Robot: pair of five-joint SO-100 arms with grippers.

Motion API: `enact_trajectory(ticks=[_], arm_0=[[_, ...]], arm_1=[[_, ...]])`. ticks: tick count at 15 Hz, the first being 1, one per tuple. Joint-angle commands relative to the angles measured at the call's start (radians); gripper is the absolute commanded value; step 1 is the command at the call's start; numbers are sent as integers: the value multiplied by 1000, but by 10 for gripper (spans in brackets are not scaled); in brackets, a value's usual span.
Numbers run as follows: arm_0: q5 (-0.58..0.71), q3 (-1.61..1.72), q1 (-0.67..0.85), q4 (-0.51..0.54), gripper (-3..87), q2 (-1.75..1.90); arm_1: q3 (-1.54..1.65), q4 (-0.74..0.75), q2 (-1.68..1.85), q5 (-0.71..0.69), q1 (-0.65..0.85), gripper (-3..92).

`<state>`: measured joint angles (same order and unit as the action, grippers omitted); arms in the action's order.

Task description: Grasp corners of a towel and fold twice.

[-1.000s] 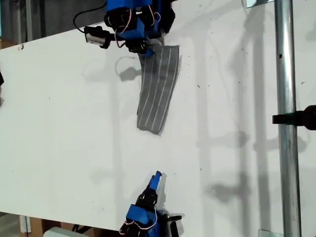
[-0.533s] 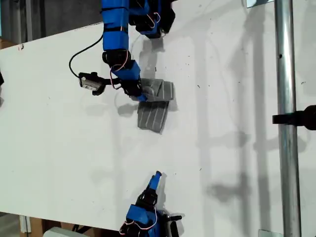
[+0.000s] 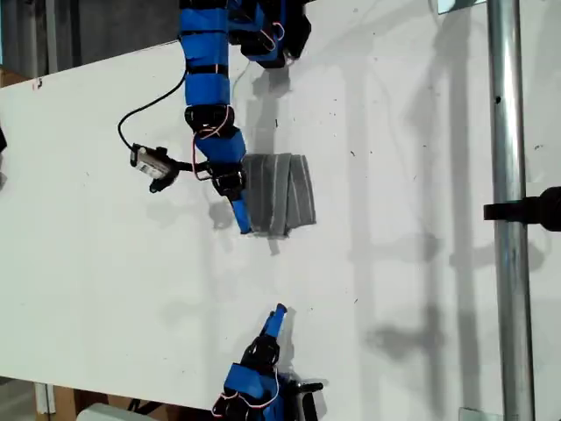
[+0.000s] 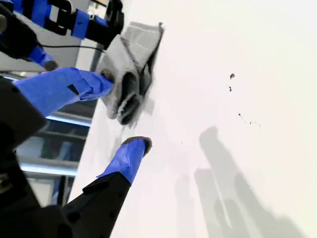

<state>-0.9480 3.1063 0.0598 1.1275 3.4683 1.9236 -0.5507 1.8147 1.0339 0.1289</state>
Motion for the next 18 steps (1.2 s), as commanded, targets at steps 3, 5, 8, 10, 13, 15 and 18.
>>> enact_trajectory(ticks=[3,5,8,10,13,15,18], arm_0=[[-18,11,21,-17,198,6],[-55,12,44,-34,186,6],[-178,15,41,-57,141,6],[-314,15,21,17,140,6],[-629,15,51,158,140,5],[-255,15,44,158,140,5],[-127,14,48,160,140,5]], arm_1=[[77,-302,193,114,98,47],[201,-451,288,161,92,-1],[597,-511,632,268,43,-1],[767,-627,874,327,15,-1],[928,-723,1100,396,0,-1],[969,-910,1445,440,-29,-1],[968,-940,1470,451,-103,66]])
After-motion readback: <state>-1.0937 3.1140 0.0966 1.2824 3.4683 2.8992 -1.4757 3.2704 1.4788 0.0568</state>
